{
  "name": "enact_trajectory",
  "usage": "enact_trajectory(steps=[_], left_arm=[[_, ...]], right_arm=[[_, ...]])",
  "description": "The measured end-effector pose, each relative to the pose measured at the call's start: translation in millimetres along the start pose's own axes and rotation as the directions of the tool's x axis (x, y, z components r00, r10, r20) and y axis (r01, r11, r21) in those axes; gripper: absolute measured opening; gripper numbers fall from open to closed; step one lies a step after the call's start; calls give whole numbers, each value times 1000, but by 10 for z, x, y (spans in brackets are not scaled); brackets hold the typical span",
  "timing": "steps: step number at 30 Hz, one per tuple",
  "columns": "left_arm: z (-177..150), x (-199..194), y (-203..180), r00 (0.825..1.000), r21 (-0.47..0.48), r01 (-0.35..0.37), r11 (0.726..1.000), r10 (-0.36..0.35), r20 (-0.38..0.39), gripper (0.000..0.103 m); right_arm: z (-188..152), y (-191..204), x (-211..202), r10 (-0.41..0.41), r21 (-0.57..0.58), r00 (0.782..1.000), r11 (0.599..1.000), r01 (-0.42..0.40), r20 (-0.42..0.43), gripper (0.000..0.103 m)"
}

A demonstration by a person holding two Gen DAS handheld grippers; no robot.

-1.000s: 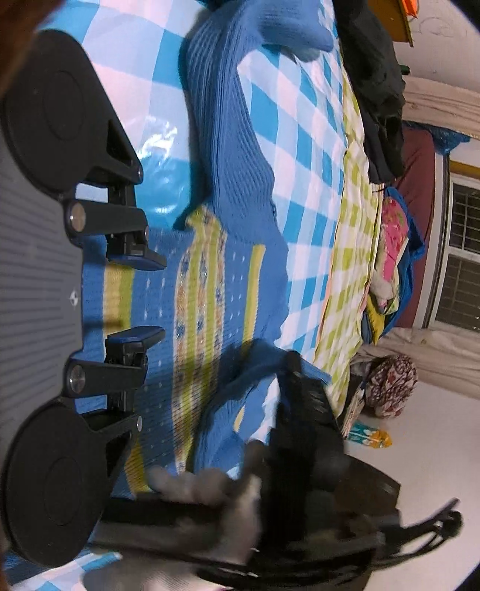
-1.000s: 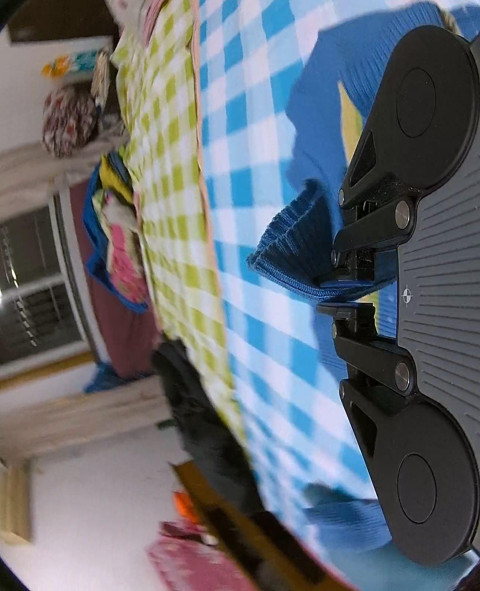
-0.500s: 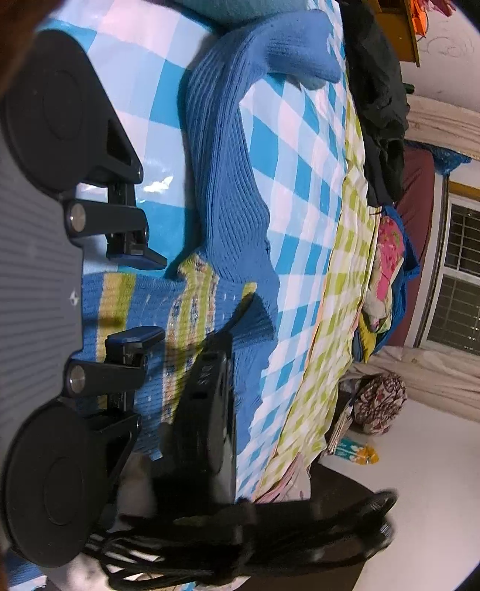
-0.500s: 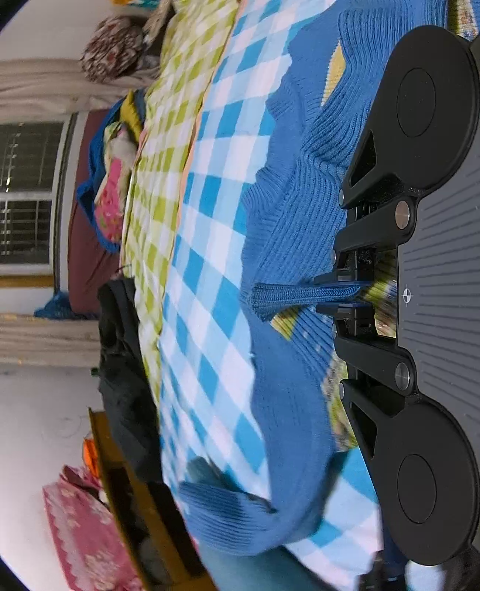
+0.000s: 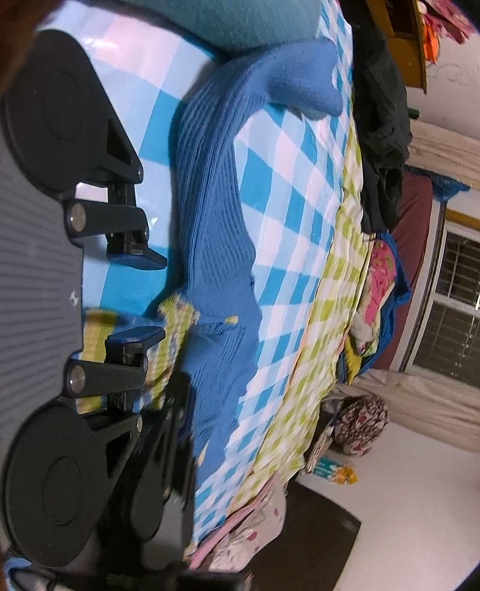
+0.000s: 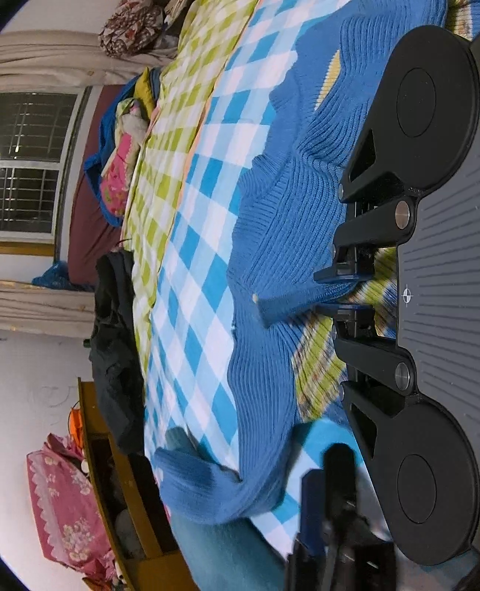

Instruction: Fold small clothes

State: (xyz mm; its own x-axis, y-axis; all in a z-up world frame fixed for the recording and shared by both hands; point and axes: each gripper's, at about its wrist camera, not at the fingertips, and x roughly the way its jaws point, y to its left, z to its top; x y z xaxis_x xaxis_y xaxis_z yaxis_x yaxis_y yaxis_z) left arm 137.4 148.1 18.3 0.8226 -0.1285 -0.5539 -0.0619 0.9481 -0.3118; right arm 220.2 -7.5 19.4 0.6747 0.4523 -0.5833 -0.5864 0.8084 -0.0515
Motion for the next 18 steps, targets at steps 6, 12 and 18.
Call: enact_trajectory(steps=[6, 12, 18], left_arm=[[37, -5, 126, 999, -33, -33, 999, 34, 19, 39], [36, 8, 167, 998, -37, -52, 998, 53, 27, 39], [62, -37, 252, 994, -75, -93, 993, 97, 53, 39]], right_arm=[[2, 21, -121, 26, -7, 1000, 1000, -26, 10, 20], [-36, -282, -285, -66, 111, 997, 992, 60, 48, 20], [-184, -648, -205, -158, 199, 986, 966, 167, -58, 21]])
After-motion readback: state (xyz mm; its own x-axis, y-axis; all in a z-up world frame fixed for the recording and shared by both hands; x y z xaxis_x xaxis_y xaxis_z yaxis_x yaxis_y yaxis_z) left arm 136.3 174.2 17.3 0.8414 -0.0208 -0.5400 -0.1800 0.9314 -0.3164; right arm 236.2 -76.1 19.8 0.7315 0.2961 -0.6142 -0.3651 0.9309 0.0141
